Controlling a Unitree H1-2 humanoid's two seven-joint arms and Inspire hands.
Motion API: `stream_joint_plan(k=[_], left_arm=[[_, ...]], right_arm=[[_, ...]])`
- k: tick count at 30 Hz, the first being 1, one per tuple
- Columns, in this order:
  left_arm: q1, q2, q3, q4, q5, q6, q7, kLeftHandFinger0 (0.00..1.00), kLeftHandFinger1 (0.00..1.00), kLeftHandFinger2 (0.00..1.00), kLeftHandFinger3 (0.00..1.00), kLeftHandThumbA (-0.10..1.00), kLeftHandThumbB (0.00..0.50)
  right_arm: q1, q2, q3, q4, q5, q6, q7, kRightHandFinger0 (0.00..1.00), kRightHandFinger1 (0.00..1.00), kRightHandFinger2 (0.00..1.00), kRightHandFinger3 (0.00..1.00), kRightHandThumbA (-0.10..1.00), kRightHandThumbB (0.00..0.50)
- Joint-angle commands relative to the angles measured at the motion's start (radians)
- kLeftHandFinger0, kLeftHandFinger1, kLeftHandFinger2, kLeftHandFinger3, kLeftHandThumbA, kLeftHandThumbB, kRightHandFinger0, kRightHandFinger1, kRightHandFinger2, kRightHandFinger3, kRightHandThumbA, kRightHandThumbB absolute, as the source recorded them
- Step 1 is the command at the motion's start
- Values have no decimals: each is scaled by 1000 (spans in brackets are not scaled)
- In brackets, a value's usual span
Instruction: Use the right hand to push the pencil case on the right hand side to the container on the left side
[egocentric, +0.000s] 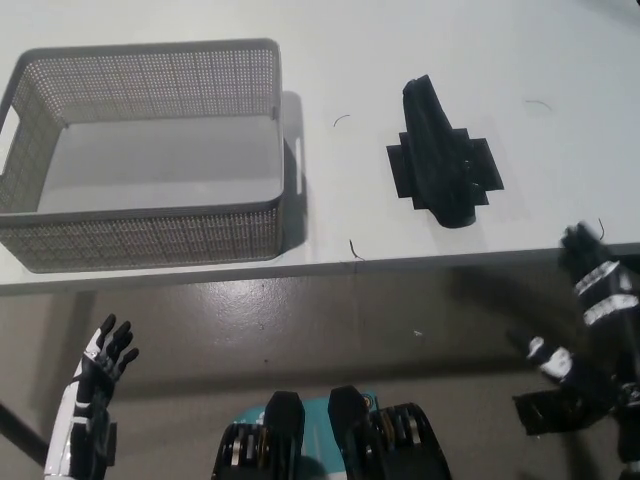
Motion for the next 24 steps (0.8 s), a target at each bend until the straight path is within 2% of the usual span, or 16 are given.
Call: stream_joint_plan(k=[1,4,6,8,13,16,20,21,24], left_arm=[[17,8,12,-34,-24,-59,-30,1000,1000,1000,1000,1000,388],[29,3,17,-37,-32,-59,-35,1000,1000,1000,1000,1000,392],[32,2,19,-39,-30,-60,-36,1000,1000,1000,1000,1000,385],[40,0,20,-45,-22,-59,-34,1000,1000,1000,1000,1000,377],[43,-2,24,-47,-19,-59,-39,1000,1000,1000,1000,1000,372],[42,-3,26,-45,-20,-59,-42,1000,1000,1000,1000,1000,373],[44,-6,24,-46,-20,-59,-45,1000,1000,1000,1000,1000,378],[46,-6,24,-46,-22,-59,-46,1000,1000,1000,1000,1000,378],[49,-10,22,-49,-15,-59,-48,1000,1000,1000,1000,1000,376]], right_arm=[[-82,-27,-44,-21,65,4,-7,1000,1000,1000,1000,1000,243],[-159,-56,-71,19,88,25,1,1000,1000,1000,1000,1000,264],[-196,-63,-83,42,102,41,0,1000,1000,1000,1000,1000,255],[-258,-76,-96,82,118,65,3,1000,1000,1000,1000,1000,221],[-399,-103,-111,200,128,100,9,1000,1000,1000,1000,1000,203],[-479,-109,-108,283,122,119,9,1000,1000,1000,1000,1000,206],[-598,-113,-111,464,145,128,28,1000,1000,1000,1000,1000,235],[-628,-112,-112,517,153,127,36,1000,1000,1000,1000,1000,228],[-737,-115,-122,739,165,90,57,1000,1000,1000,1000,1000,263]])
